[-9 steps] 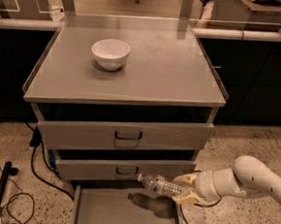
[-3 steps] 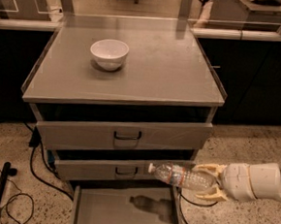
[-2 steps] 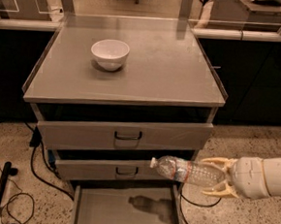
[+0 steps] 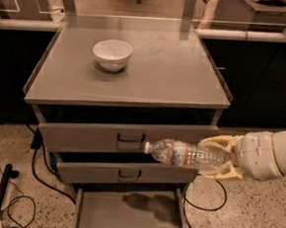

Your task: Pick water bottle from bottom drawer and place on counter

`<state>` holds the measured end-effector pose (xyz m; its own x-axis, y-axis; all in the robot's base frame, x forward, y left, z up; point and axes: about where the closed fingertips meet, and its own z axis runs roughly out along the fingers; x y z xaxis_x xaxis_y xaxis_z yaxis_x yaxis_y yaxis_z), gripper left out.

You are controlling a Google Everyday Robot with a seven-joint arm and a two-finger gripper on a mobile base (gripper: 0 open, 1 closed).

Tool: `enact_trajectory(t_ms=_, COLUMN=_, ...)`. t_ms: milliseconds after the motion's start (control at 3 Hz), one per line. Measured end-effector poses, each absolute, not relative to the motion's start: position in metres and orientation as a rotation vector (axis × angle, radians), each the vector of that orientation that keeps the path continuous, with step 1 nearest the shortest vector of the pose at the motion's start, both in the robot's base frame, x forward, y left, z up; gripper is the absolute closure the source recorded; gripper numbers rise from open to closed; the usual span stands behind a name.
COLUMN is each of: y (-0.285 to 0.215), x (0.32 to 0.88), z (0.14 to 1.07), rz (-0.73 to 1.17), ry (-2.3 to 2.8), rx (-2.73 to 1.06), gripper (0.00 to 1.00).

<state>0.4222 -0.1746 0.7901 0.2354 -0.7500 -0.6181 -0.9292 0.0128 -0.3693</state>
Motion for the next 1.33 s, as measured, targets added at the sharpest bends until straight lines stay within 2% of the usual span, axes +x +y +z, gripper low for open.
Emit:
enact_trajectory(t_ms=333, y=-0.147, x=0.443, z=0.835, rz=0.25, ry=1.546, rx=-1.803, gripper=1.0)
enact_trajectory(t_ms=1000, y=-0.144, x=0.453, z=0.838, rz=0.231, ry=1.543, rx=-1.809, gripper=1.0)
enact_trajectory(t_ms=1333, y=-0.139, x=0.481, z=0.846, rz=0.186, ry=1.532, rx=-1.841, gripper=1.0)
